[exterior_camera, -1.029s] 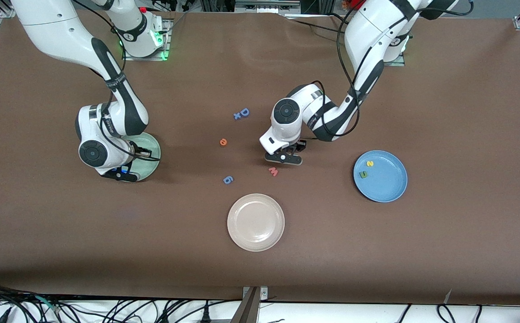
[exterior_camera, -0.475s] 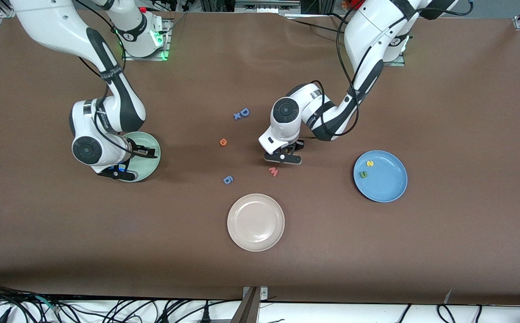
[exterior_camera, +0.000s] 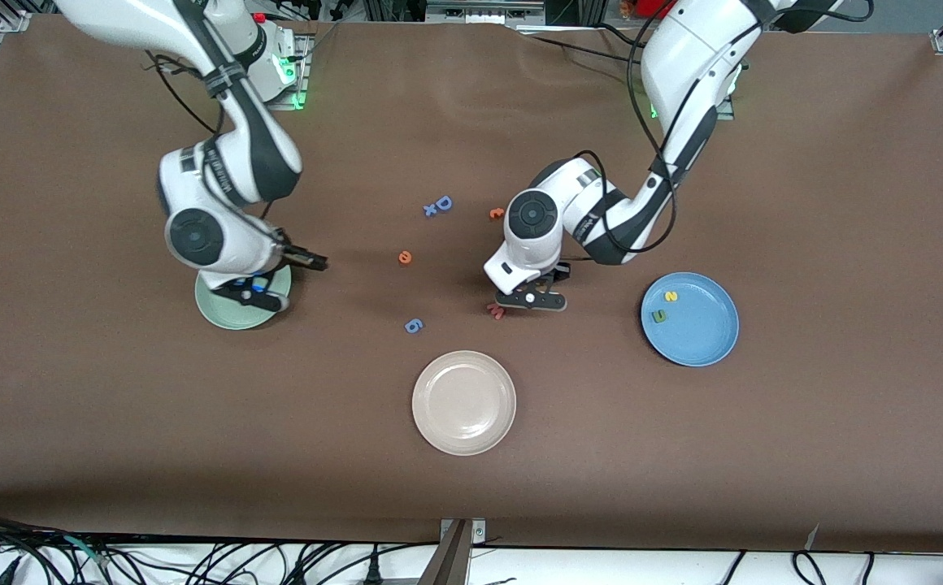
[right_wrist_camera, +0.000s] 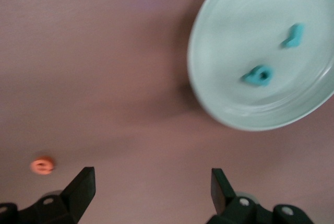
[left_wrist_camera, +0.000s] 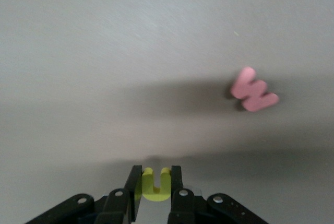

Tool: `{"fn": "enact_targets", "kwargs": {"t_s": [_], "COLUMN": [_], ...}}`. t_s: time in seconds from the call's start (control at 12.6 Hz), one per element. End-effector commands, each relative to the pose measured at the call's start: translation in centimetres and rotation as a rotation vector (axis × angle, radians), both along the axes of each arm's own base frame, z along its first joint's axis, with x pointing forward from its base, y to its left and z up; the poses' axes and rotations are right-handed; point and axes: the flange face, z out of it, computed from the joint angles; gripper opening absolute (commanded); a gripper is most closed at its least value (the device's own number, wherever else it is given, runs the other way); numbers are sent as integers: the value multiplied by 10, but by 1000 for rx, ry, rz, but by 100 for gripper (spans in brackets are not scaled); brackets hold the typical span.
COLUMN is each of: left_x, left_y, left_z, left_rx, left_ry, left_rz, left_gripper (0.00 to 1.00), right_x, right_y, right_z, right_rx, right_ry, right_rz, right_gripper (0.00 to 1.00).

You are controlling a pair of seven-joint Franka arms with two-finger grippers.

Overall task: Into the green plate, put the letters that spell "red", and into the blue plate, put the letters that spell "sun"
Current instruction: 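Drop the u on the blue plate while the right gripper grasps the orange e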

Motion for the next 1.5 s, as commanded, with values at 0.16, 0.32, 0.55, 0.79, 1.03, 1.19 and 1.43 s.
{"fn": "enact_targets", "kwargs": {"t_s": [0.16, 0.32, 0.55, 0.79, 1.03, 1.19, 1.43], "left_x": [61, 86, 109, 123, 121, 121, 120], "left_y": [88, 143, 212, 275, 283, 281, 265], "left_z": [32, 40, 36, 25, 25, 44, 99], "left_rx": [21, 5, -16, -16, -16, -16, -1], "left_ry": [32, 51, 80, 96, 105, 89, 38], "left_rz": [-123, -194, -293, -328, -293, -288, -307], "left_gripper": [7, 7, 8, 13, 100, 100, 100], "right_x": [-14, -22, -30, -35, -43, -46, -51], "right_y": [94, 121, 143, 150, 137, 138, 145], "right_z": [-6, -27, -55, -73, -98, -104, -105], "right_rx": [5, 20, 43, 44, -6, -15, -23], "right_ry": [-73, -100, -127, -144, -127, -121, -119], "right_rz": [-185, -238, -249, -235, -214, -247, -268], "right_gripper": [98, 98, 96, 96, 94, 92, 77]}}
